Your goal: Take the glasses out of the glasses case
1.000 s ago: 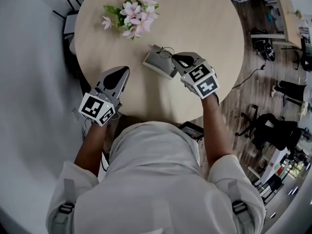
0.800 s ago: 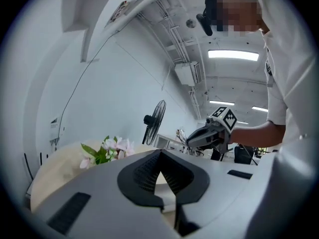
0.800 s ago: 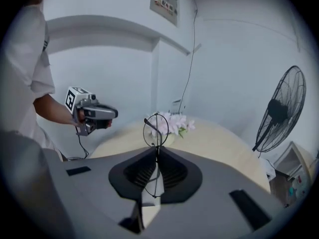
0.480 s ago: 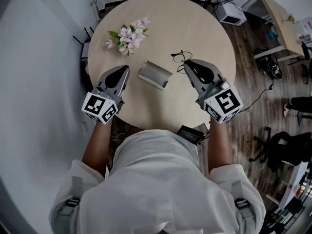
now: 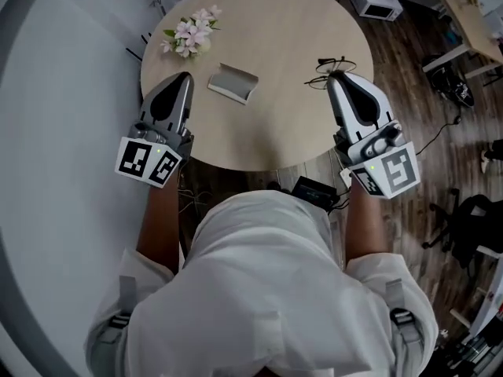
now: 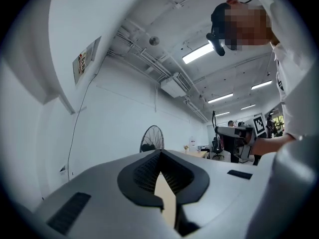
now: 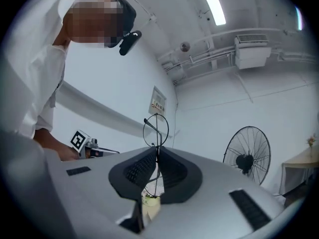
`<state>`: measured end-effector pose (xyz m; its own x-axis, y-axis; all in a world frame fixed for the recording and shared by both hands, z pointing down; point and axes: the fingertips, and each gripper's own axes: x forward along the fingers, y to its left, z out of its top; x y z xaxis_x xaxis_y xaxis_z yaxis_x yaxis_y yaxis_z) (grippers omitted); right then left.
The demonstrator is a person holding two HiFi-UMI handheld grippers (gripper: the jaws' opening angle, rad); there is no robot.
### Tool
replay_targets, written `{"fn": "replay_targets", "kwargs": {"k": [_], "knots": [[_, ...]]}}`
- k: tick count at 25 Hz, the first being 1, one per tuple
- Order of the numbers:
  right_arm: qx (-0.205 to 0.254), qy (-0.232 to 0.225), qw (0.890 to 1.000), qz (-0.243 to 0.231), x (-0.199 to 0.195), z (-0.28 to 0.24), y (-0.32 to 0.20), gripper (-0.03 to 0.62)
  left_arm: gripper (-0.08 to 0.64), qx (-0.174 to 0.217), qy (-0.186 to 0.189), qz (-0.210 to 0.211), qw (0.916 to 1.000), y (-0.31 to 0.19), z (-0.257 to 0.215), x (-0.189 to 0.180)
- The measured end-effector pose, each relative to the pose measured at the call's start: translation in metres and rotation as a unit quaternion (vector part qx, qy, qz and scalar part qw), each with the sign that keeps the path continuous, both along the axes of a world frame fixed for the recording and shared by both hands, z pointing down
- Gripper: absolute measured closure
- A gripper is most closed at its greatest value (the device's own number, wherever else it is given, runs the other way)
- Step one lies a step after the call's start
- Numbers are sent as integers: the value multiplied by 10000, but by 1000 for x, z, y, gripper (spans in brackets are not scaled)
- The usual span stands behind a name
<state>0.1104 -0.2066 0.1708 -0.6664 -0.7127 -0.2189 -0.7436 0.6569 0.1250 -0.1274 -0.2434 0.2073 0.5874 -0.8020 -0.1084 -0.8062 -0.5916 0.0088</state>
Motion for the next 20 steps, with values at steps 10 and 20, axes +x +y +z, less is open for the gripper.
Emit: {"fn": "replay_targets", "kwargs": {"k": [10,20], "knots": [[-210,-660,9968,406,94,40,95,559,548,-98,-125,-150,9998,114,17,54],[-702,-573,9952,373,73,104,163,560,548,-577,82,-120,9982,200,79,49]]}}
